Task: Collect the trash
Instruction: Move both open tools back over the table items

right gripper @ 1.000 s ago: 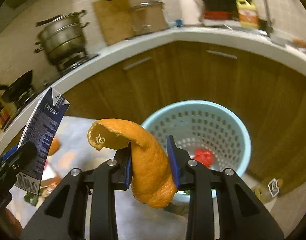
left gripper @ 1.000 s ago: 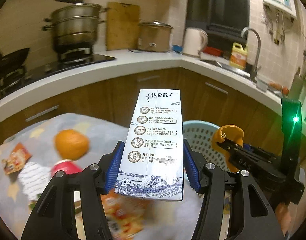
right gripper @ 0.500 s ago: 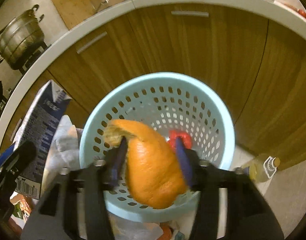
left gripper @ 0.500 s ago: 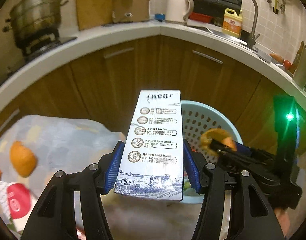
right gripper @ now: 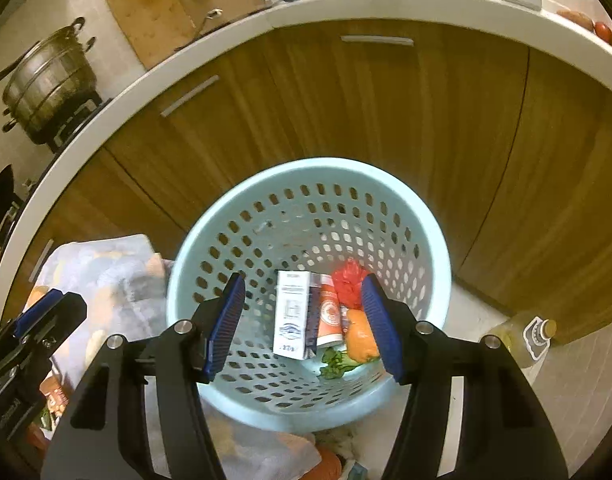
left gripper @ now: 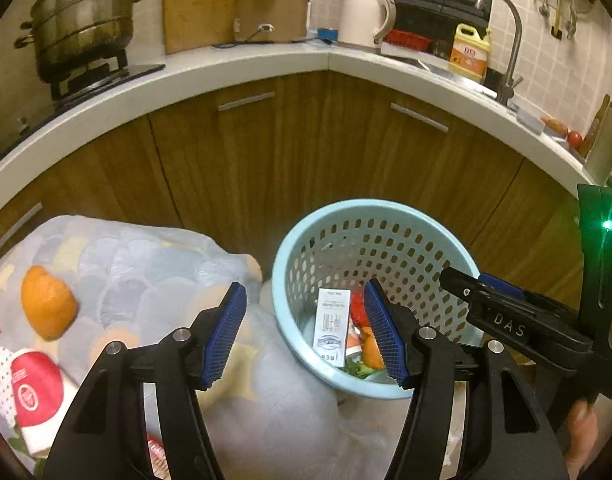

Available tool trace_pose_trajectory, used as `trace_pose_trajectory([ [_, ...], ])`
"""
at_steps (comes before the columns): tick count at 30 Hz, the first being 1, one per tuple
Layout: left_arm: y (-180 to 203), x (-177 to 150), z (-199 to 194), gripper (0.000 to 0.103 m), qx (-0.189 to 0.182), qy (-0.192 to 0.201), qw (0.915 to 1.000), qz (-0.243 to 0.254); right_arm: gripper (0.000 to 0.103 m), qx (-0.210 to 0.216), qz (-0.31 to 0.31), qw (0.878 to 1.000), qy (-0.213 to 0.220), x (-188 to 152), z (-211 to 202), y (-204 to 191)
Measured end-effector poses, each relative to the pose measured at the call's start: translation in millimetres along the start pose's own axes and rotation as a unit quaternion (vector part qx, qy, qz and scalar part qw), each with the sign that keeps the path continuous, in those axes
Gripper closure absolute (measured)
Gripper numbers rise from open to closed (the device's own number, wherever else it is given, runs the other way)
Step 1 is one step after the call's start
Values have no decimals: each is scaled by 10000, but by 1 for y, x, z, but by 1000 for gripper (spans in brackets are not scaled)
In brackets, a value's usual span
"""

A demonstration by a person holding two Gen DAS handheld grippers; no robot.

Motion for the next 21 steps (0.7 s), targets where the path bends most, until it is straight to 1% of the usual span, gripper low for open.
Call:
trace_pose_trajectory([
  [3,-5,2,-22,44,-20,213,9998,-22,46,90,-124,9998,98,0,-13,-17],
  [8,-21,7,-59,43,81,528,9985,-103,46,360,-461,9980,233,-6,-34,-61],
  [12,-48,5,-88,42,214,748,9964,-333,46,547,-879,9942,286,-19,-46,-104],
  [16,-80,-2,-111,42,421,905,9934,-566,46,742,-1340,9877,309,-39,-54,-147],
  [21,-133,-16,-145,42,729,1135,9862,-962,46,1114,-1751,9774,408,-62,-64,-194],
])
Point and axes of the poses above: each gripper's, at about its wrist camera, not at the fingertips, and z roughly the way its jaws point, y to its right, x to its top, the point moved 9 cm from there along z, roughly the way its jaws point, and after that the axes turned 1 degree about z, right-handed, at the moved point
